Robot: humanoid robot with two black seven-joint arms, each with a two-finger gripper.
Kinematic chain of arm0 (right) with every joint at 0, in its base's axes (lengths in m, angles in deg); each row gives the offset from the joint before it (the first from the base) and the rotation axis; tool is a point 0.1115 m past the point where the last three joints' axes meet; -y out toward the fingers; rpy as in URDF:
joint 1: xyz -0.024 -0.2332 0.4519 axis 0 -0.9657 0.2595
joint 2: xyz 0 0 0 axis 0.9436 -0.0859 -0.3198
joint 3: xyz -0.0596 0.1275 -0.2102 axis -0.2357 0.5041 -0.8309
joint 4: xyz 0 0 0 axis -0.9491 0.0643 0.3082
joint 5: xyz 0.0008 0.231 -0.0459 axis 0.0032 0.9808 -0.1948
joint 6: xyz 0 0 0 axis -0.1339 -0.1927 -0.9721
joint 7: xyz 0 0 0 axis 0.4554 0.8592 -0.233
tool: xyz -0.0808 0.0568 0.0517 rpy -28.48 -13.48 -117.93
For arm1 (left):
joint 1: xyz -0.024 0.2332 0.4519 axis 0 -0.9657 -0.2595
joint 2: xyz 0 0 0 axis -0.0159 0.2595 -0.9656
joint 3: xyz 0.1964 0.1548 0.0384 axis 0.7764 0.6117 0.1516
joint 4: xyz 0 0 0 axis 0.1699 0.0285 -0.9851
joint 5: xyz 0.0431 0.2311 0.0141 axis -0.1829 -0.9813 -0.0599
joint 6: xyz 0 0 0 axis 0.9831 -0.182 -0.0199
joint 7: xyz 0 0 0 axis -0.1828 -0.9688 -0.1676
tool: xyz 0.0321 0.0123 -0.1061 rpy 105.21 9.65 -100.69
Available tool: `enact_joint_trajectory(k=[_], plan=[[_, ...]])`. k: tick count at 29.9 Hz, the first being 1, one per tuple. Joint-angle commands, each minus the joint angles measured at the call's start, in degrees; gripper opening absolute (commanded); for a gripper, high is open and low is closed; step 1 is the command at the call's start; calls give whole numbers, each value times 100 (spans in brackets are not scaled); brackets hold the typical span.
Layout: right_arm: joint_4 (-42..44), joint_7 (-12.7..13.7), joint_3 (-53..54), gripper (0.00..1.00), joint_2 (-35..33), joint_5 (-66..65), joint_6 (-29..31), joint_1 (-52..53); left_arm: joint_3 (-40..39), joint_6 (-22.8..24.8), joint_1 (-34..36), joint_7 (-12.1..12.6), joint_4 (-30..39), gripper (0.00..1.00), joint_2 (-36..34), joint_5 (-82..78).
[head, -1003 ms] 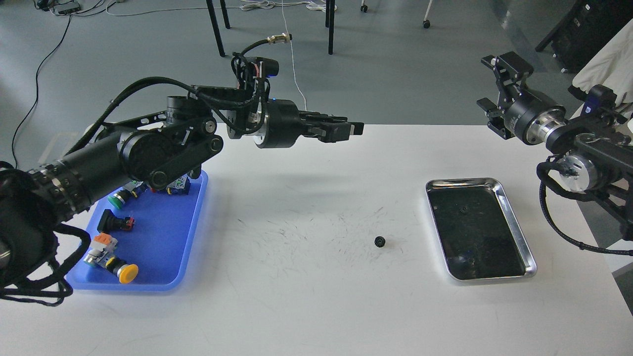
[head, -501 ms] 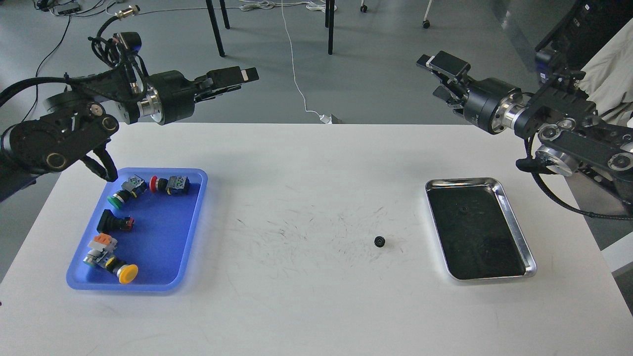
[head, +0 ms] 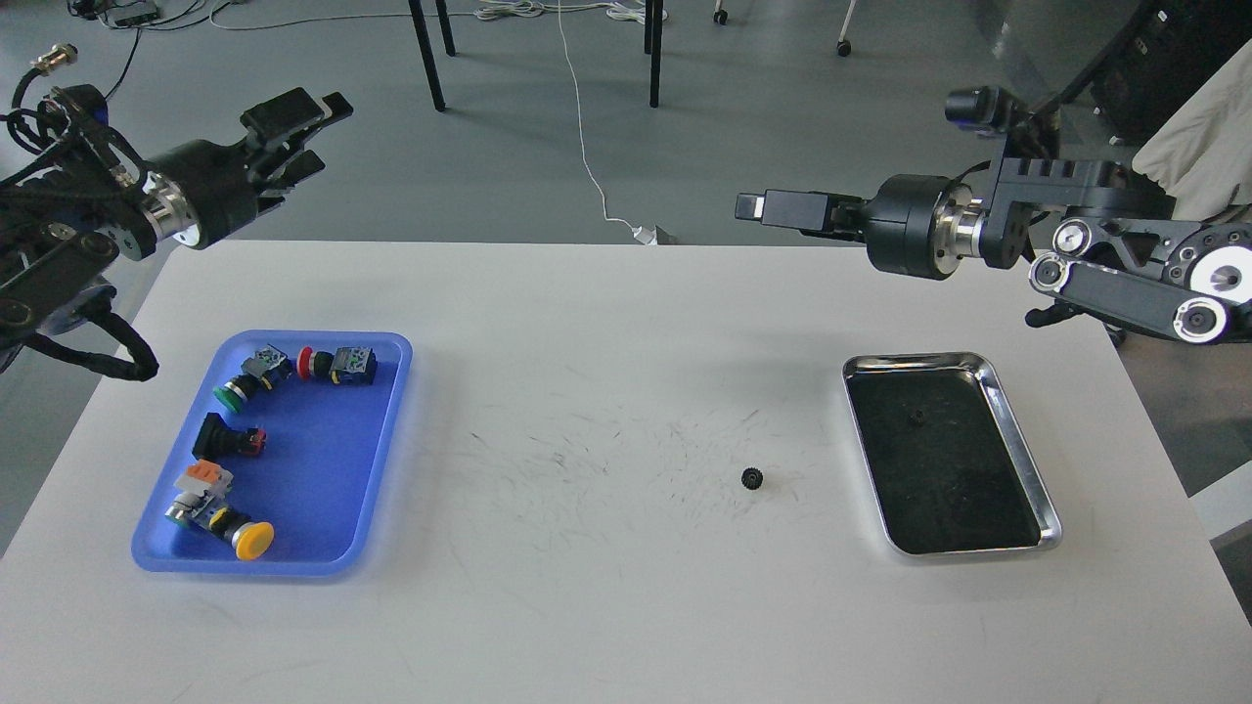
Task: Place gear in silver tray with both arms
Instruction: 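Swing the right gripper down toward the black gear on the table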
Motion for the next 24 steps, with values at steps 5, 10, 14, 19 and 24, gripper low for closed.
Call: enact_joint_trajectory(k=[5, 10, 14, 19, 24], plan=[[-16, -131, -226, 98, 228, -1068, 24, 84, -10, 126, -249, 0, -538, 99, -47, 500], [-16, -430, -622, 98, 438, -1711, 24, 347, -19, 624, -416, 0, -881, 99, -20, 1098], [-25, -544, -789, 98, 597, -1887, 24, 497, -36, 624, -600, 0, -934, 99, -20, 1633], [-60, -813, -1158, 97, 808, -2440, 24, 681, -28, 624, -829, 0, -952, 99, 6, 2731], [-51, -813, -1369, 96, 966, -2976, 24, 682, -71, 624, -899, 0, -1022, 99, 164, 3155]])
